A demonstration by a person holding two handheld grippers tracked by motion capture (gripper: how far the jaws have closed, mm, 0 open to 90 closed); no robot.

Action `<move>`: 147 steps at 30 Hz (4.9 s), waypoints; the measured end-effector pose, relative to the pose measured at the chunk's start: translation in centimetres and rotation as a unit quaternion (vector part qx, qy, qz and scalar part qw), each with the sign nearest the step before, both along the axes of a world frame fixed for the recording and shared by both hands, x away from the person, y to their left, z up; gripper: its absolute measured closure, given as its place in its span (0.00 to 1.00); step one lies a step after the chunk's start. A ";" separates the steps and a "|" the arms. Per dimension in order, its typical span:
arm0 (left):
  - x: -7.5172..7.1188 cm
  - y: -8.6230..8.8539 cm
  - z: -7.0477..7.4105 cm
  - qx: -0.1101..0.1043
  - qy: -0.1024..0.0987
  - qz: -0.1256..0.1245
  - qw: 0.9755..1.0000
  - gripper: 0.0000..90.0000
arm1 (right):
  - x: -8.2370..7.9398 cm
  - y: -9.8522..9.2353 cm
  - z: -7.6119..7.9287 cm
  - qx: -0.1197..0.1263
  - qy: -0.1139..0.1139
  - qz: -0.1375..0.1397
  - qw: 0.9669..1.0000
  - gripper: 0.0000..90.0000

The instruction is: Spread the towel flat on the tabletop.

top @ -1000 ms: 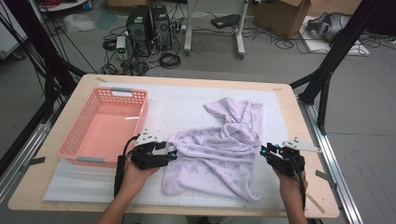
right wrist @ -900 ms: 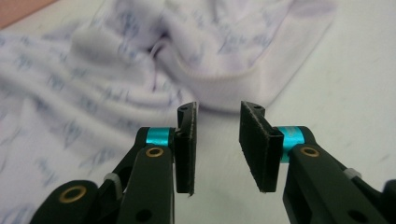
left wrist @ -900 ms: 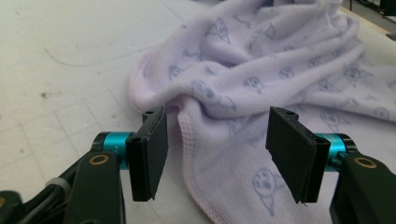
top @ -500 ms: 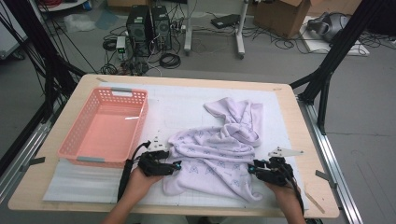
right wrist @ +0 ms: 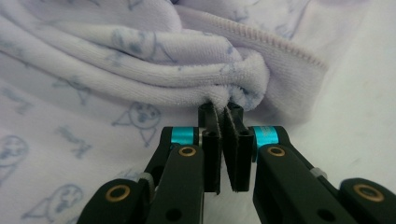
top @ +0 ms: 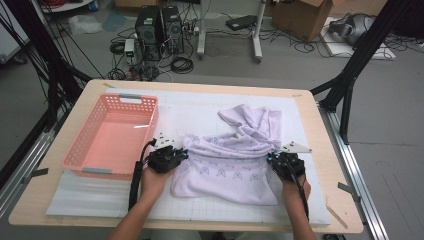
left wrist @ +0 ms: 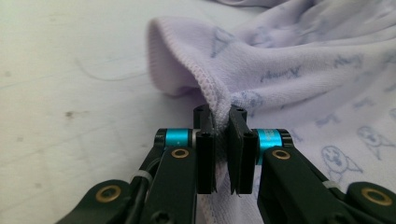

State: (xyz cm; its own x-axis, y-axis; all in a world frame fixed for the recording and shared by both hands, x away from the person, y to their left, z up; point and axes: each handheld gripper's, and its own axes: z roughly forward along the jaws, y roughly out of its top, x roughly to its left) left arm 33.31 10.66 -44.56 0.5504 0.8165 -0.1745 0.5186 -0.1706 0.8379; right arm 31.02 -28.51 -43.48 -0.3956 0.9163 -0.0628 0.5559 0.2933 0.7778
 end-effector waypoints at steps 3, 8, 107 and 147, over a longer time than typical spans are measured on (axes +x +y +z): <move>0.5 -0.3 0.0 0.001 -0.004 0.005 1.000 0.91 | 0.8 0.5 0.2 -0.021 -0.010 -0.017 1.000 0.96; 0.3 -0.2 0.1 -0.005 0.012 0.001 1.000 0.60 | 1.2 0.5 0.3 0.015 -0.009 -0.007 1.000 0.83; -8.6 2.9 -0.1 0.015 0.001 -0.016 1.000 0.58 | -8.7 -6.2 1.3 0.048 -0.057 -0.016 0.997 0.67; -16.2 3.4 0.5 -0.005 0.021 -0.078 0.997 0.94 | -16.2 -7.1 0.7 0.056 0.066 0.071 0.994 0.98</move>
